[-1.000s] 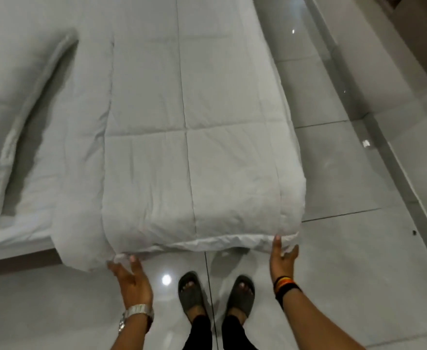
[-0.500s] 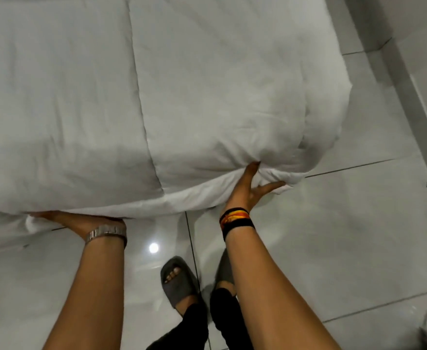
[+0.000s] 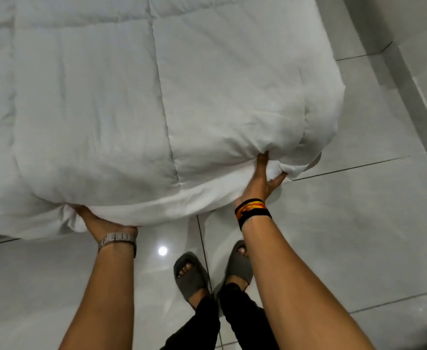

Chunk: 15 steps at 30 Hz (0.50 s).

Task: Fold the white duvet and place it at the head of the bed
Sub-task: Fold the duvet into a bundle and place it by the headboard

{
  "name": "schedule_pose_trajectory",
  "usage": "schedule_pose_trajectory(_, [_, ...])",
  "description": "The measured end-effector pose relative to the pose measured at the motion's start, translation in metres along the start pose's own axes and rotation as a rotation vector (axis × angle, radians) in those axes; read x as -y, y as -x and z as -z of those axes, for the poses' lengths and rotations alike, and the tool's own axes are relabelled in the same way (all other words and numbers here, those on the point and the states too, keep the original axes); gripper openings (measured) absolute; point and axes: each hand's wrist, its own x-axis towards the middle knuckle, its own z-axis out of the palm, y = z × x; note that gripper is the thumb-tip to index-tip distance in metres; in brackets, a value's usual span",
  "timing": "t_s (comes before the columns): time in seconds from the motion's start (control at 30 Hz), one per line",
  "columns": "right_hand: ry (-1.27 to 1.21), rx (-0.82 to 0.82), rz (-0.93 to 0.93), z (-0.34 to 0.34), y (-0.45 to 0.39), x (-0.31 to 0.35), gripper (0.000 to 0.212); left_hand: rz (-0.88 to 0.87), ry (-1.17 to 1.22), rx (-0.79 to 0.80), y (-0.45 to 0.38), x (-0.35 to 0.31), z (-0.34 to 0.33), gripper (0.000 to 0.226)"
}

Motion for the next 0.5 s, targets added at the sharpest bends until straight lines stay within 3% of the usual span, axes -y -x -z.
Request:
schedule_pose_trajectory(0.13, [0.02, -0.051, -0.048, 0.02, 0.04, 0.032, 0.126, 0.155, -0.063, -0.007, 0.06, -0.03, 0.012, 0.065])
schedule_pose_trajectory(0.3, [0.106, -0.183, -0.172, 0.045, 0.126, 0.105, 0.145, 0.197, -0.148, -0.247, 0.158, -0.094, -0.007, 0.055])
schedule_pose_trajectory(0.43, [0.235, -0.25, 0.002, 0.026, 0.184, 0.168, 0.13, 0.051, -0.153, -0.458, 0.217, -0.147, -0.052, 0.068])
schedule_pose_trajectory(0.5, [0.239, -0.197, 0.175, -0.002, 0.204, 0.192, 0.126, -0.074, -0.119, -0.479, 0.229, -0.167, -0.08, 0.093])
